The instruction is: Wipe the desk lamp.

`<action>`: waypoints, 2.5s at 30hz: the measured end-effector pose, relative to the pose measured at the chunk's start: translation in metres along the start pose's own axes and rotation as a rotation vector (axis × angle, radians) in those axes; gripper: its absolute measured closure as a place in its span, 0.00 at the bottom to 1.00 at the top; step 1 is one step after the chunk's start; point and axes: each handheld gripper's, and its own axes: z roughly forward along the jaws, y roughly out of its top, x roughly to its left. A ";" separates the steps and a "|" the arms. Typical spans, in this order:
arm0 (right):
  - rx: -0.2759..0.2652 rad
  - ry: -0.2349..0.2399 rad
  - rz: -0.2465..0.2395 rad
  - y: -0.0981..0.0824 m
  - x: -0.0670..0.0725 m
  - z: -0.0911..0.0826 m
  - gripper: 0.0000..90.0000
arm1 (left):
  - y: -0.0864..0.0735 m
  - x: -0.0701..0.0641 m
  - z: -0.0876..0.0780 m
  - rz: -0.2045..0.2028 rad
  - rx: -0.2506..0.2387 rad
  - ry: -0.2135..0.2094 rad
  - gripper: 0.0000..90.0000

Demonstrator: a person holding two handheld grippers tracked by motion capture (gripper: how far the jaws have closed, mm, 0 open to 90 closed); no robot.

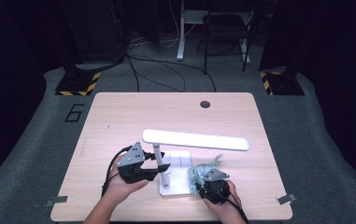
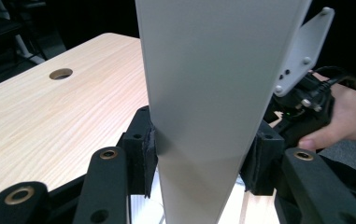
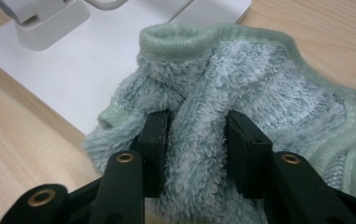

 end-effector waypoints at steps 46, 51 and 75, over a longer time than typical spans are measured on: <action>-0.033 -0.054 0.096 0.057 -0.066 0.055 0.75 | -0.001 0.008 0.006 -0.013 -0.031 0.004 0.59; -0.147 0.010 0.081 0.038 -0.063 0.019 0.77 | 0.001 0.011 0.010 -0.018 -0.022 0.009 0.59; -0.130 0.114 -0.140 0.013 0.005 0.014 0.27 | 0.005 0.022 0.023 -0.042 -0.073 -0.051 0.50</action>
